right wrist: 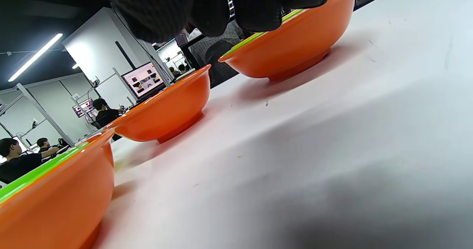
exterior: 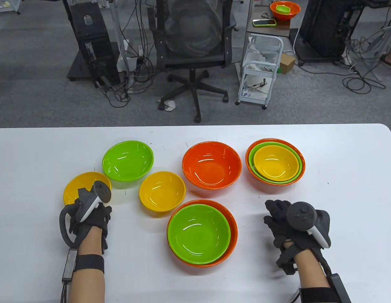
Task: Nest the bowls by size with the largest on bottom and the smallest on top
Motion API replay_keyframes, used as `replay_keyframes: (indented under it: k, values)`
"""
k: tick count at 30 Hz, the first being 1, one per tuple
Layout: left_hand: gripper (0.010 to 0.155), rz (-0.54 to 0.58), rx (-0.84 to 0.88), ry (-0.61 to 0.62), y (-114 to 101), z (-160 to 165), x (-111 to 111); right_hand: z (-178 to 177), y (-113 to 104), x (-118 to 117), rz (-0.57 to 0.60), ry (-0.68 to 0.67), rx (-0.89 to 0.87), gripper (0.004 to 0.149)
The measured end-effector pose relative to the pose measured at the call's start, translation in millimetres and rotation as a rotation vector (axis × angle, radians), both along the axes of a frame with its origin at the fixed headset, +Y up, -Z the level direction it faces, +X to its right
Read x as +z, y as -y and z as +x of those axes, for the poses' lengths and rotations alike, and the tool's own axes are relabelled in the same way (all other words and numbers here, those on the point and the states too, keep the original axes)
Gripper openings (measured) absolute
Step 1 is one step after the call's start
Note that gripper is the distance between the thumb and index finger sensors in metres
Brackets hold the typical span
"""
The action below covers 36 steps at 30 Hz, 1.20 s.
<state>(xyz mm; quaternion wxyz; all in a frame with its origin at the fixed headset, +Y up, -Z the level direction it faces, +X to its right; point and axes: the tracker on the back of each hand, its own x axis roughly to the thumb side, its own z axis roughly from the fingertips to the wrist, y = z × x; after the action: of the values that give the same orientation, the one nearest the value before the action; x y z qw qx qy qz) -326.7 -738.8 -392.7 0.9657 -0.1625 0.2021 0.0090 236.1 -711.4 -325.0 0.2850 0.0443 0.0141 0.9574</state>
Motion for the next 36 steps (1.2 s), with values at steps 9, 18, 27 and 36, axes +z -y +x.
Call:
replay_keyframes:
  k: [9,18,27,36]
  values:
    - [0.062,-0.007,-0.001,-0.007,14,1,-4,0,2,-1,-0.005,-0.001,-0.001,0.060]
    - [0.052,0.095,-0.004,0.012,6,6,2,2,2,-1,-0.002,0.002,-0.008,0.060]
    - [0.048,0.229,0.012,-0.004,-10,20,21,4,2,-2,0.008,-0.004,-0.023,0.060]
    - [0.046,0.436,-0.015,0.132,-39,54,51,3,2,-2,0.021,-0.017,-0.026,0.060]
